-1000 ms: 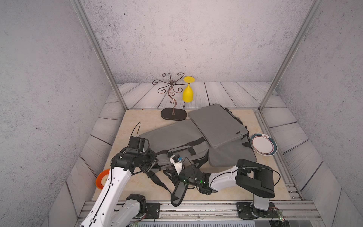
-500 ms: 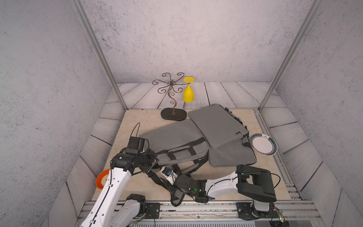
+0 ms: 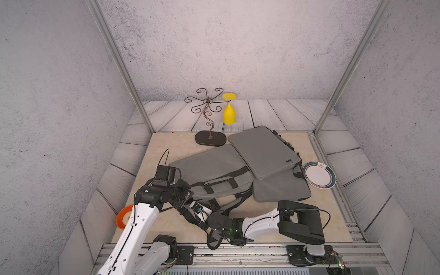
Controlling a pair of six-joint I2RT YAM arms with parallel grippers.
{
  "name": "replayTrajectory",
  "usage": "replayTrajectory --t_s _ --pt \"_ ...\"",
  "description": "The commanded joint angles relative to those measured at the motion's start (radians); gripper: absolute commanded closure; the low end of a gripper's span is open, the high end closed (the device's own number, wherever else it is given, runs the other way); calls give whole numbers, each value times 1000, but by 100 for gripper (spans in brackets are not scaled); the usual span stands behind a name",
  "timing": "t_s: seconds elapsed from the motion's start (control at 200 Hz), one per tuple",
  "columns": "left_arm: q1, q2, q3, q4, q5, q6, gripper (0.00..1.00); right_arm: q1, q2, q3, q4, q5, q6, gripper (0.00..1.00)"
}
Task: Open the zippered laptop bag and take out the laptop
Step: Unzip the zipper on the zippered laptop bag.
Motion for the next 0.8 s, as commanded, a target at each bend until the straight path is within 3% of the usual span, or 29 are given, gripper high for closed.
replayTrajectory --t_s 0.0,0.345,0.791 --pt "-28 -16 16 94 70 -13 100 -2 38 46 -32 74 -6 68" --pt "-75 -19 0 111 46 -46 100 -6 32 83 -56 143 38 71" --pt "-81 -4 23 75 -3 11 100 -10 -56 -12 -14 131 104 94"
